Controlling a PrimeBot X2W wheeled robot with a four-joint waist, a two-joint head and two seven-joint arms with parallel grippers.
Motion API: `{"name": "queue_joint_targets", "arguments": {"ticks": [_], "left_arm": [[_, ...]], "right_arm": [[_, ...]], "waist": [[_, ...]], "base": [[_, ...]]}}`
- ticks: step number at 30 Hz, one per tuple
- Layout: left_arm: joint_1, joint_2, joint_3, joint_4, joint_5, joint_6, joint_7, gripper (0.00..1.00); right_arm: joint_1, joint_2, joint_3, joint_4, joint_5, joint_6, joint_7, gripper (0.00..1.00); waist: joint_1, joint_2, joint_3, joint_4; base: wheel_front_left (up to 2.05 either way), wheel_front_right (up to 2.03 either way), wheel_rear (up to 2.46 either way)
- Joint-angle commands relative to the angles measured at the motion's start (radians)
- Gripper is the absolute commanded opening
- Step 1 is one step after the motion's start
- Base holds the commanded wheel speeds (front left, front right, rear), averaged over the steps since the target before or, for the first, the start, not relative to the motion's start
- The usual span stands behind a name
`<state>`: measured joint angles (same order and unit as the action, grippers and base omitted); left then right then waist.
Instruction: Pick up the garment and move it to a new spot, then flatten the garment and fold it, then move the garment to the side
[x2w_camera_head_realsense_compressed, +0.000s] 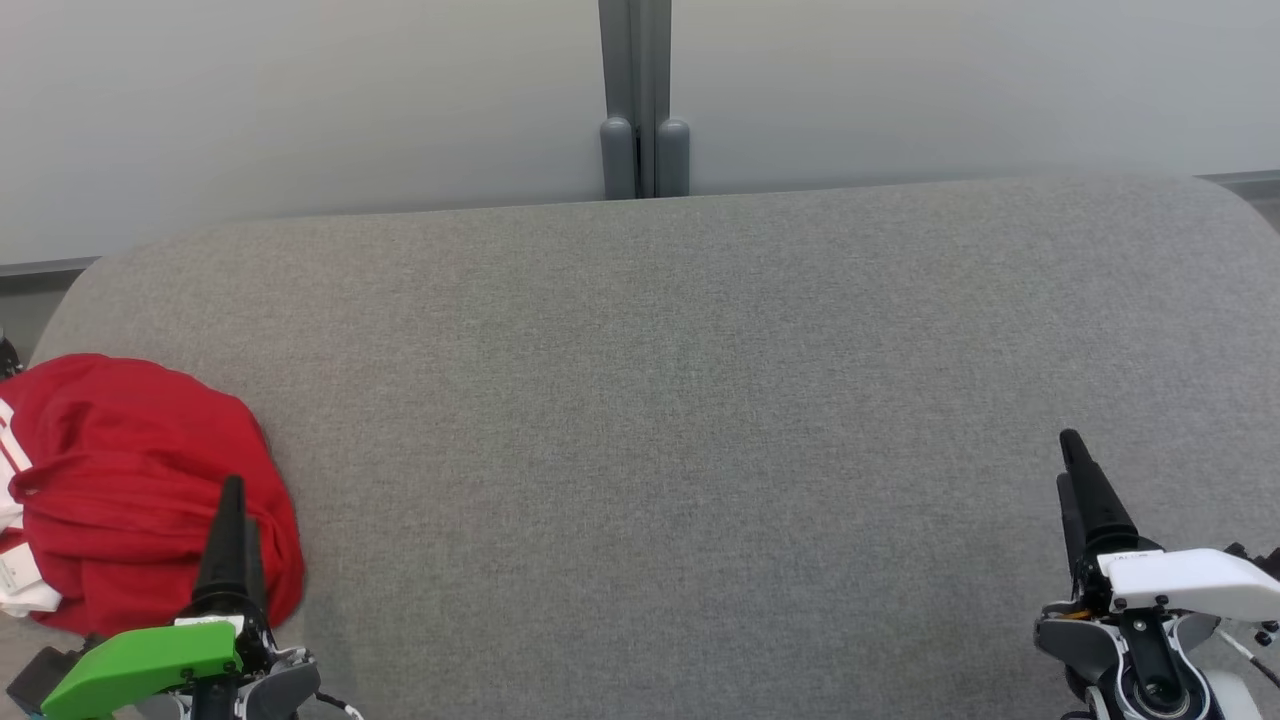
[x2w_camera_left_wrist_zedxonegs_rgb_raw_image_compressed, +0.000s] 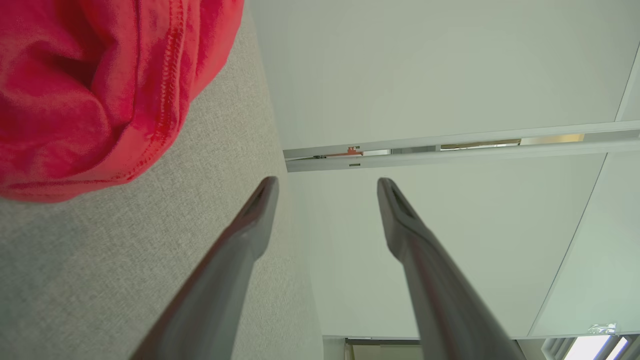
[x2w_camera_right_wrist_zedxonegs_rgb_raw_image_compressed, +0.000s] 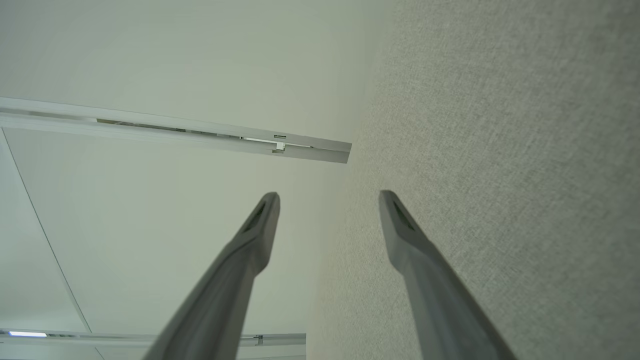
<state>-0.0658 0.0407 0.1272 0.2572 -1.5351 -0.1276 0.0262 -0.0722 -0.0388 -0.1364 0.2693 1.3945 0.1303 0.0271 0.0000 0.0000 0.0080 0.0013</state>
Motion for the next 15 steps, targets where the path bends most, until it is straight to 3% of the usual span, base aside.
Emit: {"name": "queue_joint_targets", "arguments": {"ticks": [1,15], "left_arm": [[-0.016,0.006,0.018,-0.021,0.037,-0.002,-0.011,1.00],[-0.032,0.007,0.019,-0.154,0.263,-0.002,-0.066,1.00]], "right_arm": [[-0.036,-0.006,-0.012,-0.038,-0.058,0.000,-0.012,1.00],[-0.053,-0.008,0.047,-0.238,-0.559,0.000,-0.067,1.00]], "waist": [[0.0000,0.0000,0.001,0.000],[0.0000,0.0000,0.017,0.003]], "base": [[0.00,0.00,0.00],[0.00,0.00,0.00]]}}
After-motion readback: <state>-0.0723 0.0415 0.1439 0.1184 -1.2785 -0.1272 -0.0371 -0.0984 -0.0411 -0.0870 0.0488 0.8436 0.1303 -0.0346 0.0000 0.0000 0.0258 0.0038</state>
